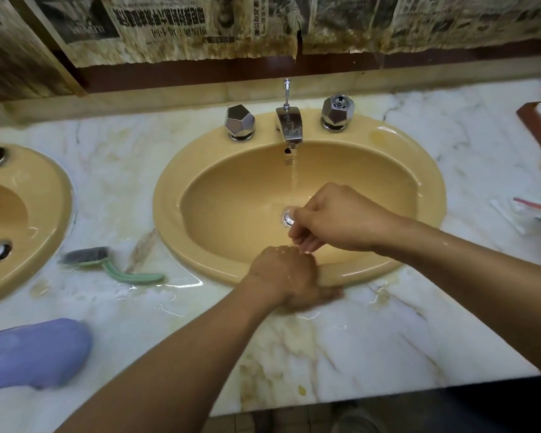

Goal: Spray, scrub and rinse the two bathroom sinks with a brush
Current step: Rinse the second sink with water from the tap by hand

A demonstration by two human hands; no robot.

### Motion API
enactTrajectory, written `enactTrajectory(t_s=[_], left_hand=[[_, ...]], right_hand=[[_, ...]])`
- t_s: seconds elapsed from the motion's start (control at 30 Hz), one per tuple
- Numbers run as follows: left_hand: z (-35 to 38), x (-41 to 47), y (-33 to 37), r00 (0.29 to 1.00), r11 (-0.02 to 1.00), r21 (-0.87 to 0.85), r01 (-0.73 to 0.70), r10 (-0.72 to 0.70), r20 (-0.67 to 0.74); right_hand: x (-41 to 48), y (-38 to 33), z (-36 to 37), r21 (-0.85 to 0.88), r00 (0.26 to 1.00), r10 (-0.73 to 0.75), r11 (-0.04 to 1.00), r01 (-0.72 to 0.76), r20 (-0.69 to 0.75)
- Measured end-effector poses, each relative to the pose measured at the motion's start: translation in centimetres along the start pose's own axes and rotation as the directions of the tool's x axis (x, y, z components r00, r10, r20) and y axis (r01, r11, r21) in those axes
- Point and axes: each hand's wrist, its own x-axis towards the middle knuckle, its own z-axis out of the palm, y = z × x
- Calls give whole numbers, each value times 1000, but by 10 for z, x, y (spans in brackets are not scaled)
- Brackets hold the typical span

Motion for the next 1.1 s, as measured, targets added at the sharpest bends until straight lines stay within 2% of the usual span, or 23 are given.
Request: enactTrajectory(t_s=[0.03, 0.1, 0.2, 0.3, 0.37, 0.43, 0.5, 0.53, 0.6, 0.67, 0.73, 0.8, 0.87, 0.93, 0.97, 1.03, 1.1], left_hand=[[0, 4, 4, 1000, 1000, -10, 5, -5, -11], [4, 3, -3, 999, 1000, -8, -8, 8, -52], [9, -12, -32, 993, 998, 23, -56, 58, -102], [9, -34, -85, 992, 996, 70, -49, 57, -109], [6, -47, -124, 988, 990, 133, -52, 70, -138], [0, -51, -146, 990, 984, 165, -64, 83, -112], [-8, -47, -151, 996, 982, 172, -77, 85, -36], [-10, -45, -151, 997, 981, 178, -77, 79, -7], [-13, -43, -148, 998, 983, 175, -57, 55, 20], [-14, -44, -147, 999, 986, 163, -33, 28, 29], [-14, -47, -141, 999, 990, 143, -10, 6, 33], [-10, -49, -123, 1000, 993, 118, 11, -13, 15], [-7, -44, -92, 999, 997, 71, 27, -29, 14], [-7, -29, -52, 997, 999, 42, 34, -37, 61], [-9, -18, -32, 995, 999, 29, 33, -36, 94], [-13, 1, -1, 986, 998, -49, 34, -25, 165], [-19, 13, 6, 971, 969, -239, 59, 1, 241]], right_hand=[[-3, 4, -4, -75, 998, -38, 997, 34, -50], [-2, 15, -14, -41, 991, -64, 997, 60, -114], [19, 38, -26, 266, 987, 16, 964, 27, -158], [50, 56, -30, 576, 979, 158, 815, -56, -129], [72, 61, -30, 757, 977, 210, 644, -109, -38], [96, 63, -27, 919, 975, 204, 362, -155, 85], [121, 61, -22, 987, 975, 181, 74, -142, 126], [132, 60, -19, 992, 975, 181, -28, -125, 128], [150, 58, -11, 986, 973, 186, -126, -112, 135], [155, 54, -4, 985, 973, 164, -93, -146, 160], [145, 47, 0, 978, 971, 127, 15, -207, 204], [120, 39, -1, 948, 961, 99, 166, -273, 259], [87, 33, -2, 853, 948, 87, 417, -314, 307], [54, 30, -4, 618, 942, 97, 732, -287, 322], [40, 30, -6, 465, 948, 111, 850, -246, 300], [19, 32, -11, 194, 970, 113, 969, -156, 217], [3, 42, -19, 4, 991, 70, 997, -71, 113]])
